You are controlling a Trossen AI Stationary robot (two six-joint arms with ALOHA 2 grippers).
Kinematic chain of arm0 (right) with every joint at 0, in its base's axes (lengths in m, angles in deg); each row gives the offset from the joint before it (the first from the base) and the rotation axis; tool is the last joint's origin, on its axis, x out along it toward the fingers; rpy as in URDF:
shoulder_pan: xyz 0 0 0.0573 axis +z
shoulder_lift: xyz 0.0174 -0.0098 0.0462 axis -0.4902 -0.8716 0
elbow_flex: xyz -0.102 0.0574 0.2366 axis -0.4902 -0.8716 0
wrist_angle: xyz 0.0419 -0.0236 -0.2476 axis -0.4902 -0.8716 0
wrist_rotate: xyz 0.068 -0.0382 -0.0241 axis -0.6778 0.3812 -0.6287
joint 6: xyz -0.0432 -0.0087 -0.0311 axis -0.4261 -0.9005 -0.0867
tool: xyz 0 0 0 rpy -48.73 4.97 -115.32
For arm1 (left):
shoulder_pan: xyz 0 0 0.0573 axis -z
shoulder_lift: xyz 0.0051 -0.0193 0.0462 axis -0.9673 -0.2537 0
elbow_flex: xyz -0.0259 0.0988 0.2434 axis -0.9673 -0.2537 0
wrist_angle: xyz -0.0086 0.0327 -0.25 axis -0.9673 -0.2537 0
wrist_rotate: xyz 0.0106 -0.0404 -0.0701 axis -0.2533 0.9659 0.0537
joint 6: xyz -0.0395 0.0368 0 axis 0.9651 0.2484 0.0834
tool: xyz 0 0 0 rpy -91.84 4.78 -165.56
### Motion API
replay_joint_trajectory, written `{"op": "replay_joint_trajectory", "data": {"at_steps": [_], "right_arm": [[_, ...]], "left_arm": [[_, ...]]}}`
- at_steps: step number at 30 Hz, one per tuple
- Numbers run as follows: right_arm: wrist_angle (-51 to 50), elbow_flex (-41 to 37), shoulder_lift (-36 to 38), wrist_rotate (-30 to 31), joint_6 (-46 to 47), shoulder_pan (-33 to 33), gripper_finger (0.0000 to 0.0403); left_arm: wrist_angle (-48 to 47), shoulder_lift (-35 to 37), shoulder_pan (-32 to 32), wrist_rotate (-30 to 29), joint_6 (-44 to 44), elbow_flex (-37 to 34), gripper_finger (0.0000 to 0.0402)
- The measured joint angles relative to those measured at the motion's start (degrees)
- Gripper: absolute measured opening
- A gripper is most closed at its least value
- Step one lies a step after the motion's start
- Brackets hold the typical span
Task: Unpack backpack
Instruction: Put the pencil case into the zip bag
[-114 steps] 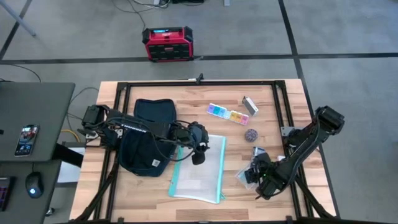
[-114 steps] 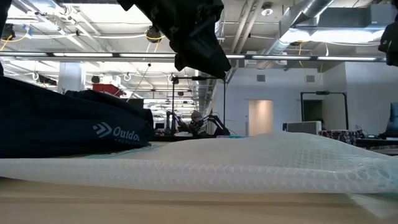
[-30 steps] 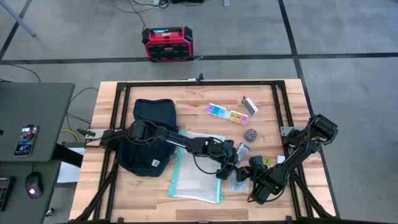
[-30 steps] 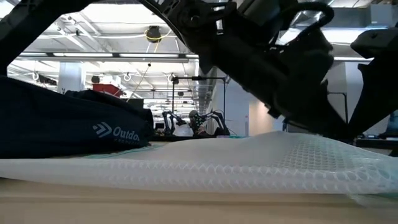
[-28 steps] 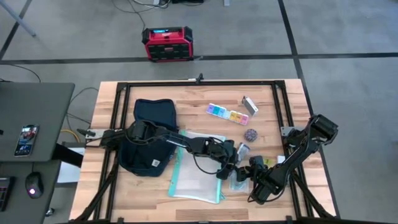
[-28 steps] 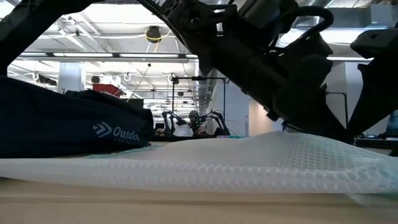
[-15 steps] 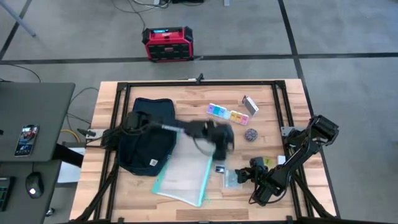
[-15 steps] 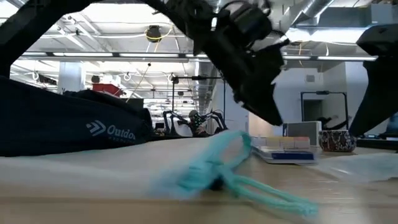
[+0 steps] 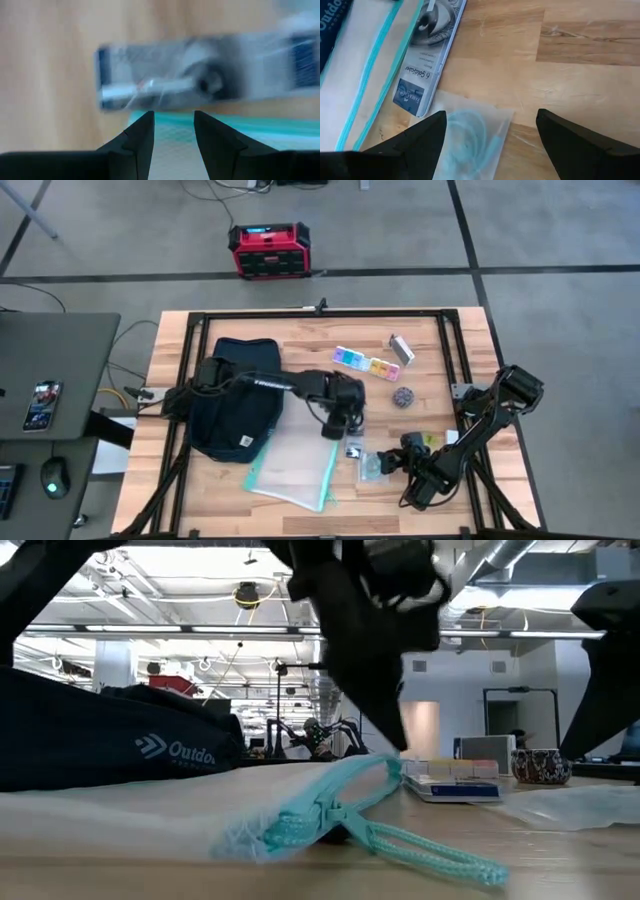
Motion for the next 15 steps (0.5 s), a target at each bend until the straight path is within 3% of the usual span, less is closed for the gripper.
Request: {"op": "replay_joint_trajectory", "data": {"at_steps": [6, 15], "right_arm": [[-0.25, 0.04, -0.15, 0.02, -1.06, -0.96, 0.0305], [0.51, -0.04, -0.33, 0.92, -4.28, -5.5, 0.0305]], "left_arm": [[1.83, -0.17, 1.35, 0.9, 0.63, -4.41, 0.0125], [12.4, -0.4, 1.57, 0.36, 1.53, -7.77, 0.0125]]}}
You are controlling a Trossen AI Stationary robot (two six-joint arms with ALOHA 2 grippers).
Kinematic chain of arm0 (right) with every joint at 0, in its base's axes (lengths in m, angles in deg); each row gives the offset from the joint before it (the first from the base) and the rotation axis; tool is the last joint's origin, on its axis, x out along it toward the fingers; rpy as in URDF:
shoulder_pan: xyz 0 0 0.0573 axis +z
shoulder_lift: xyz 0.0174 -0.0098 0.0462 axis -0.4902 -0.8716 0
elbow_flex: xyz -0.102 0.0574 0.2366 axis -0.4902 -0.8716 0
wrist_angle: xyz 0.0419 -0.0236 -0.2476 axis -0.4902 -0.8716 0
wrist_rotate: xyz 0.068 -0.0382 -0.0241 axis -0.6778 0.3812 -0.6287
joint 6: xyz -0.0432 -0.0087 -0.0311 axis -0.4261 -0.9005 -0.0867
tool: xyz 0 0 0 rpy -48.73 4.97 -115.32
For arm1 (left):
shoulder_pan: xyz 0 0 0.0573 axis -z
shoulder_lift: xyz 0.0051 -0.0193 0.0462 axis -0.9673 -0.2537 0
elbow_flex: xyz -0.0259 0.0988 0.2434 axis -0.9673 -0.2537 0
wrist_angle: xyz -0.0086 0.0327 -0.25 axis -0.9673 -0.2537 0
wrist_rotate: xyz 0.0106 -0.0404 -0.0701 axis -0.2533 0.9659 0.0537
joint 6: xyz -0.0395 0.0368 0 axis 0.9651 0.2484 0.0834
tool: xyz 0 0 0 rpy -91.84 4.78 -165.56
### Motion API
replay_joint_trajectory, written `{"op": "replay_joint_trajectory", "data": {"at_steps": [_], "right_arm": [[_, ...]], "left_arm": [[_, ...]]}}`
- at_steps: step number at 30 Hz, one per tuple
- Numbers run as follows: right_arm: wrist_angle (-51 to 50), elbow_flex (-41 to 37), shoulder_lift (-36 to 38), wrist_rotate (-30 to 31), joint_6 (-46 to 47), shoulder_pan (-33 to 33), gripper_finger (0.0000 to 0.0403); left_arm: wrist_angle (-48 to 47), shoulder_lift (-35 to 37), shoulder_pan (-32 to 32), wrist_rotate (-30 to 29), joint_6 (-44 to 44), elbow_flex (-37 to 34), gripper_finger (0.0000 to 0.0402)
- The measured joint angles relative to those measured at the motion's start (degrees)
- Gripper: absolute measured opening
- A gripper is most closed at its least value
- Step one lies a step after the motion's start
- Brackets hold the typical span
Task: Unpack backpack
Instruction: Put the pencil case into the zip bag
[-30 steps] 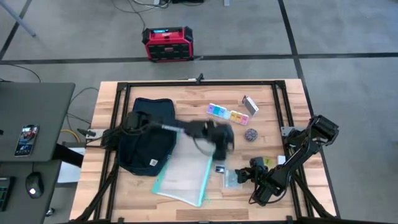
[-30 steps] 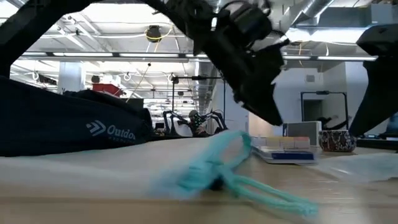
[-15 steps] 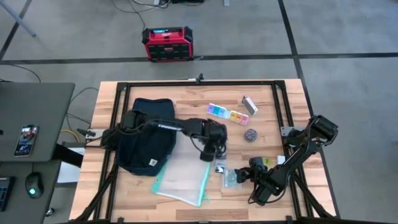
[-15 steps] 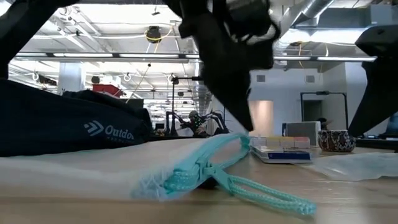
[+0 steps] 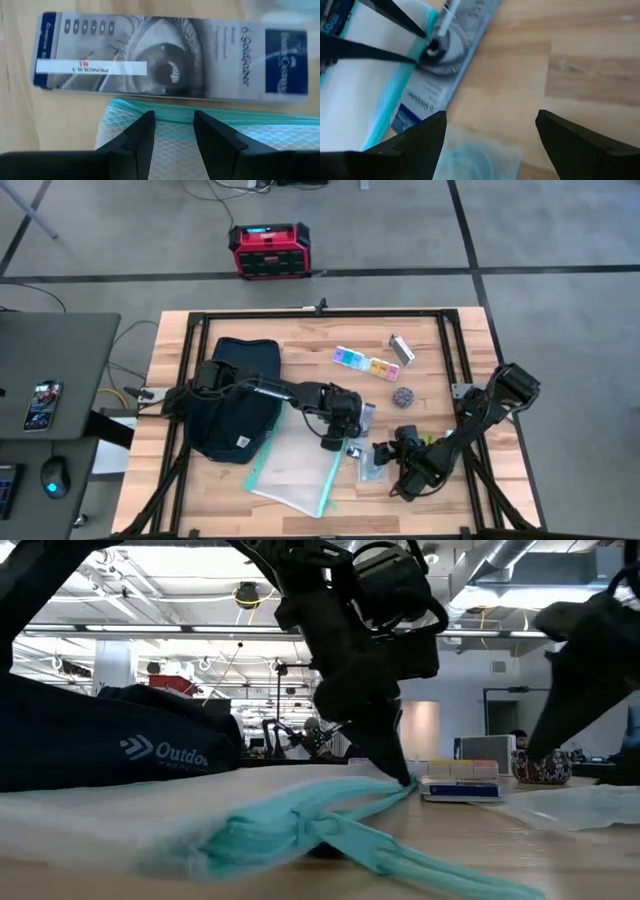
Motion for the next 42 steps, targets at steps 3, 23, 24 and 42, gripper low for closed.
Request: {"op": "replay_joint_trajectory", "data": {"at_steps": [3, 23, 24, 42], "right_arm": [[1.52, -0.06, -0.02, 0.15, -2.61, -2.0, 0.0305], [18.29, 0.09, -6.14, 5.1, -6.19, -9.7, 0.0305], [18.34, 0.09, -6.14, 5.08, -6.2, -9.7, 0.0305], [17.64, 0.0, -4.44, 4.02, -3.53, -8.91, 0.0305]], "left_arm": [[1.78, -0.12, -0.02, 0.0, 0.1, -0.04, 0.0125], [4.38, -0.21, -0.02, 1.15, -6.9, -0.63, 0.0125], [5.34, -0.21, 0.0, 1.14, -7.12, -1.27, 0.0125], [8.45, 0.72, -0.48, 3.01, -7.59, -5.65, 0.0125]]}}
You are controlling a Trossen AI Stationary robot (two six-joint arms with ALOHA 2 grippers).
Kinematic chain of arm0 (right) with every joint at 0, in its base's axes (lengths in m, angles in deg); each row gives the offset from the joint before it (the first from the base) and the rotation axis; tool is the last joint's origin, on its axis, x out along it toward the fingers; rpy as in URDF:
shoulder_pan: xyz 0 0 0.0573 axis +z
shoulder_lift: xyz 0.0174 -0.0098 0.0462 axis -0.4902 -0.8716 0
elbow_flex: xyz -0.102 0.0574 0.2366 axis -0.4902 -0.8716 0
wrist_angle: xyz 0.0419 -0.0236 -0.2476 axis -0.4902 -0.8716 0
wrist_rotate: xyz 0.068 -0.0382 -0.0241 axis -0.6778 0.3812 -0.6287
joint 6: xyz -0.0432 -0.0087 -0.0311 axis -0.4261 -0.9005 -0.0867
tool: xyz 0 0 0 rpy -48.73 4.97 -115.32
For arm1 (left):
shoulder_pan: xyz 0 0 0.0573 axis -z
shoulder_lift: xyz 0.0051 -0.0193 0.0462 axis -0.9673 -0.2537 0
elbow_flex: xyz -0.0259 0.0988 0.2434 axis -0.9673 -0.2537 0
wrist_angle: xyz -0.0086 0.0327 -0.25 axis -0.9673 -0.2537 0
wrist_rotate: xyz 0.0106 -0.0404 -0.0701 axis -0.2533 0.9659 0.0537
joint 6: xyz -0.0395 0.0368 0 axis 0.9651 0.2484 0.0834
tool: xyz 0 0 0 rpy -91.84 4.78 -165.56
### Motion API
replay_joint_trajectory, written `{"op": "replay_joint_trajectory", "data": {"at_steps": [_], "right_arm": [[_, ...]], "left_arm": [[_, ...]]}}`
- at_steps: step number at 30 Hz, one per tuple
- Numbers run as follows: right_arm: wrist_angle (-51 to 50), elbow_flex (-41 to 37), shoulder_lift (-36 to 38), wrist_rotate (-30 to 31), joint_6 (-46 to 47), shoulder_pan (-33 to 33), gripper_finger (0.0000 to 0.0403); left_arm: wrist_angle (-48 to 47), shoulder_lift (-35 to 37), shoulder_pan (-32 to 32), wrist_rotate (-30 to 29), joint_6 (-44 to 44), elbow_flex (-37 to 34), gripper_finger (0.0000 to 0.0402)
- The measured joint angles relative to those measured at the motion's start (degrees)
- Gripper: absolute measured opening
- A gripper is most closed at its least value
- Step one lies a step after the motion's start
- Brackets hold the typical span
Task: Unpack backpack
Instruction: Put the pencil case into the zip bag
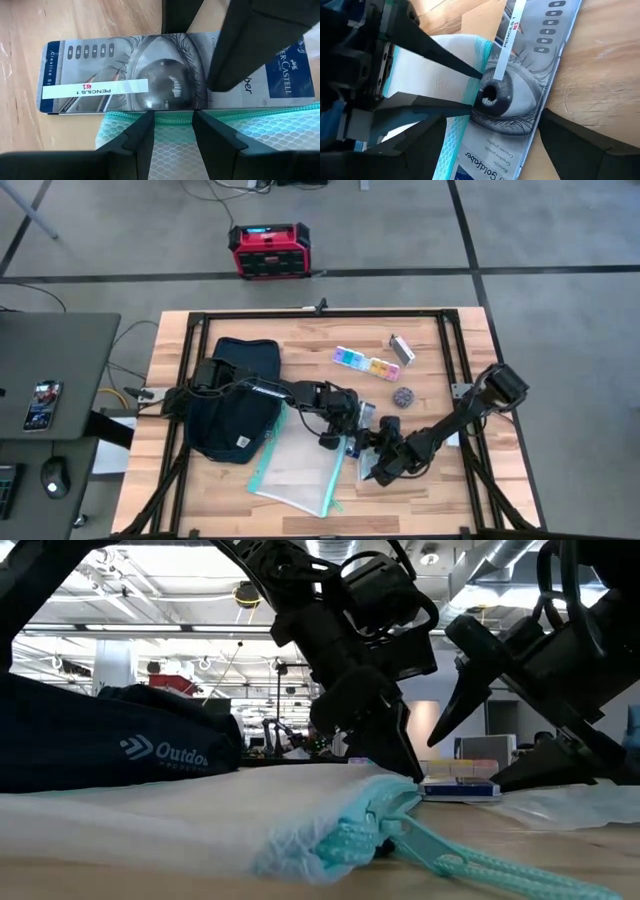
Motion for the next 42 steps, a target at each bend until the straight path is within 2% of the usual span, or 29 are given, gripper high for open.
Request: {"op": "replay_joint_trajectory", "data": {"at_steps": [9, 18, 29, 39, 42], "right_arm": [[-2.05, -0.11, 4.02, -6.8, 1.23, -0.9, 0.0305], [0.06, 0.15, 1.38, -6.45, -0.96, -4.53, 0.0305], [6.54, -0.15, -1.04, 1.81, -3.2, -2.13, 0.0305], [7.5, 0.0, -1.0, 1.0, -4.6, -2.35, 0.0304], [7.25, 0.0, -0.98, 0.43, -5.25, -2.38, 0.0282]], "left_arm": [[-0.61, 0.09, 0.04, -0.27, 0.31, 0.41, 0.0125], [3.31, -0.06, 0.55, 1.46, 0.61, -0.58, 0.0125], [8.03, 0.14, 0.55, 1.64, -0.15, -2.94, 0.0125], [8.06, -0.15, 0.68, 1.42, -0.39, -1.82, 0.0125], [7.77, -0.15, 0.68, 1.3, -0.21, -1.82, 0.0125]]}}
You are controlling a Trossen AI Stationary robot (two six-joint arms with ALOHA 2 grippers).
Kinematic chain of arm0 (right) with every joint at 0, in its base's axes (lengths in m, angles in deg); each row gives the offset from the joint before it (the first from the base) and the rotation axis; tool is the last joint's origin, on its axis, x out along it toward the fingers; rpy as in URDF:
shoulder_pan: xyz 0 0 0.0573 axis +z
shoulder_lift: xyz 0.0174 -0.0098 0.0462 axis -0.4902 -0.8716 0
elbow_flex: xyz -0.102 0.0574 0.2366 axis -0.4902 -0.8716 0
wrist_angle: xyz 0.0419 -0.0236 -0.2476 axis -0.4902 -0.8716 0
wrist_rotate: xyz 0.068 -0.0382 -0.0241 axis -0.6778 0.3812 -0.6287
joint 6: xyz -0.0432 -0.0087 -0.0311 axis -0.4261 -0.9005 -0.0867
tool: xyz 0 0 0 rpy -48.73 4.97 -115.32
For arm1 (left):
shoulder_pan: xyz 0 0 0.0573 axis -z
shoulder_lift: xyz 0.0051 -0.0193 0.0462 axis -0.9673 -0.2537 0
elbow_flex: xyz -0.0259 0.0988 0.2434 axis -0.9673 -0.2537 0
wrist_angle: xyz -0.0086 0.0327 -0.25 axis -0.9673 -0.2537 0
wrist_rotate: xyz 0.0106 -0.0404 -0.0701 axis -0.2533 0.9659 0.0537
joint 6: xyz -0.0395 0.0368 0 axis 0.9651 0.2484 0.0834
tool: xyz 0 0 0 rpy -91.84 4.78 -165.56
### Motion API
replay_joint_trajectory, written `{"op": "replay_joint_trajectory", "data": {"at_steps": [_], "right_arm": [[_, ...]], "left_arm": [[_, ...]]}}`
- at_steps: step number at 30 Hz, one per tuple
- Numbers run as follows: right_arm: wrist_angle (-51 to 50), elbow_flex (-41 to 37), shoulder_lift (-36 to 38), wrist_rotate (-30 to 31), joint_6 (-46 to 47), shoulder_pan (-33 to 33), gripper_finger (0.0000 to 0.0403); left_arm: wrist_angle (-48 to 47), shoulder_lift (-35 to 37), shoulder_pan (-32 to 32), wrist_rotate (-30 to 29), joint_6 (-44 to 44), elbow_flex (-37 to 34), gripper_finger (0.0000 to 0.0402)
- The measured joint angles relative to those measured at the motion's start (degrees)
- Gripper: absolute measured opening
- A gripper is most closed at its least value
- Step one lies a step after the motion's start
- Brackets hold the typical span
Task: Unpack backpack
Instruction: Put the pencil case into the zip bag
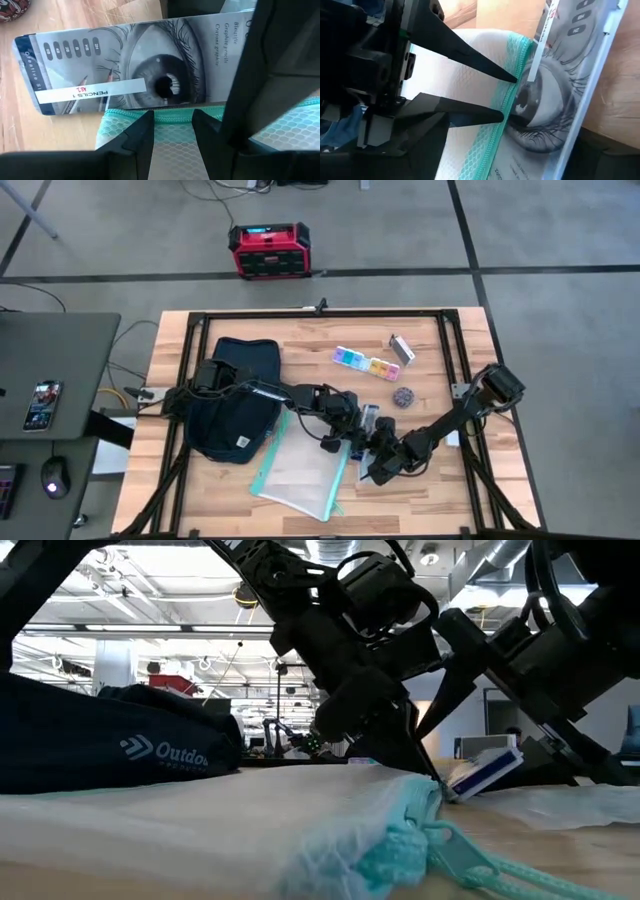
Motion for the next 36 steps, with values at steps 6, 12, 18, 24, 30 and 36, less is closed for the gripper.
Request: {"op": "replay_joint_trajectory", "data": {"at_steps": [6, 12, 18, 24, 30, 36], "right_arm": [[-0.45, 0.09, 0.0, -2.29, -3.17, 0.29, 0.0114], [-0.64, -0.06, 1.14, -2.52, -5.05, 1.15, 0.0024], [-3.56, -0.22, 6.57, -5.25, -8.66, 5.34, 0.0017], [-0.91, -0.17, 10.63, -7.08, -7.66, 9.5, 0.0017], [4.19, -0.13, 9.54, -14.09, -4.28, 12.39, 0.0017], [4.59, -0.16, 7.81, -17.21, -1.88, 12.52, 0.0017]], "left_arm": [[-0.09, 0.0, -0.02, -0.4, 0.25, 0.11, 0.0125], [-3.23, 1.16, 0.13, -4.54, 0.21, 0.14, 0.0125], [-11.62, 6.85, 0.07, -9.28, 1.44, 1.94, 0.0125], [-16.84, 15.63, 0.18, -10.72, 6.43, 2.14, 0.0125], [-27.33, 21.75, 1.47, -11.04, 14.01, 1.6, 0.0125], [-33.88, 22.1, 4.18, -10.3, 19.05, -4.14, 0.0125]]}}
